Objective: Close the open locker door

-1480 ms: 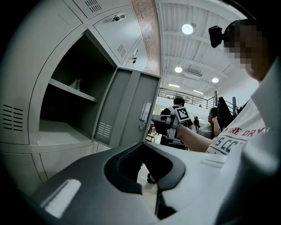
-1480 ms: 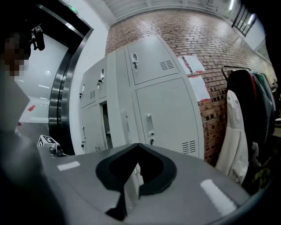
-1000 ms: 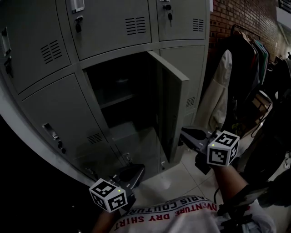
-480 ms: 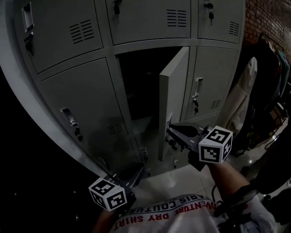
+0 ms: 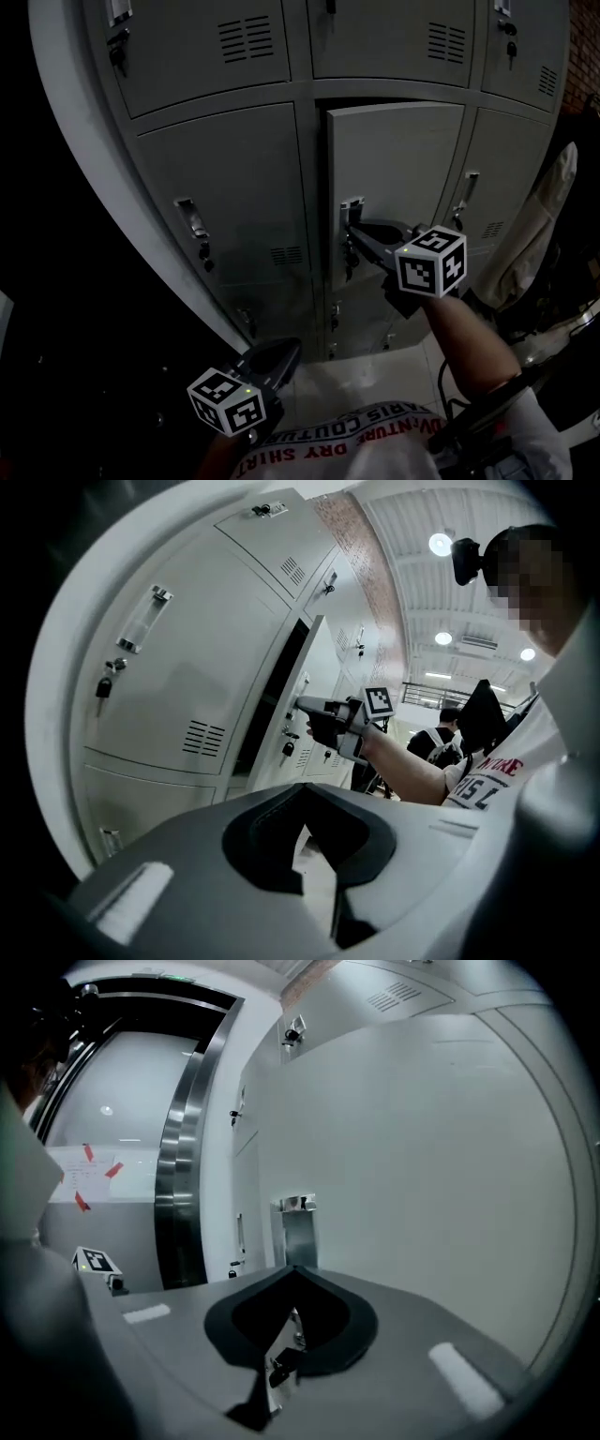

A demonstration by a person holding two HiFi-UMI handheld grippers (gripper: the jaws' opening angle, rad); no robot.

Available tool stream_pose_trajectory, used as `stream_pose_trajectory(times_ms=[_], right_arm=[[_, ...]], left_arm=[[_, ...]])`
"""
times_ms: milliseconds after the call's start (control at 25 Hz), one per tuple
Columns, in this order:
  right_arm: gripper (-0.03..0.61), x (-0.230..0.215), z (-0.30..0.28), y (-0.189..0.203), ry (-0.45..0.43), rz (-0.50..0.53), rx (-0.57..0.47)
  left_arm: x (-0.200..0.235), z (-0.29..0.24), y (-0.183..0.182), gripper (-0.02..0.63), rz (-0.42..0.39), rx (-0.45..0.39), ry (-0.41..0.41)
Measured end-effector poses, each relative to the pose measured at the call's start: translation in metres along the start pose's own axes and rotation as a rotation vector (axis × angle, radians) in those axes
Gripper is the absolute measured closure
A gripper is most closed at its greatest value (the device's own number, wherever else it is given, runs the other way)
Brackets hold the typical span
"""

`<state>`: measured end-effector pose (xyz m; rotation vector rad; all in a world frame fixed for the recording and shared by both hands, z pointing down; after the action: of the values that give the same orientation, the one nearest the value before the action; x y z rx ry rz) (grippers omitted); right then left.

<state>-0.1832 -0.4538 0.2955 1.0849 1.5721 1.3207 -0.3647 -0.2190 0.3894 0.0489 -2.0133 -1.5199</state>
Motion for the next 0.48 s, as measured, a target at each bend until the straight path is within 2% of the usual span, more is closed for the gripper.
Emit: stream_pose_trajectory(times_ms=[120,280,480], right_arm=[[0.584,-0.007,-0.024,-0.003,-0.003,-0.007,0.024],[0.584,-0.007,-0.043,-0.003,0.012,0.04,0.057],[0.584,-0.015,-0.054,-0.001,0.042,0.021,0.068]], left_arm=[[0.009,0.014,0.003,0.611,0.024,-0.012,-0.039],[0.013,0.024,0.004,0.611,0.032,-0.026,-0.063],[0.017,0.032,0.005,0.611,0.042,-0.033,-0.08]])
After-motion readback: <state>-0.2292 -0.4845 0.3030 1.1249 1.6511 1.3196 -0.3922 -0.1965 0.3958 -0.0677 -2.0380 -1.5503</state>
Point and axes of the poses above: the fingertips, and each gripper's own axes: z backward along the fingers, x to its left, y out of its underside, the point moved 10 cm from there along z, backward along the fingers, and after that the axes turned 4 degrees about z, right-handed, at the moved point
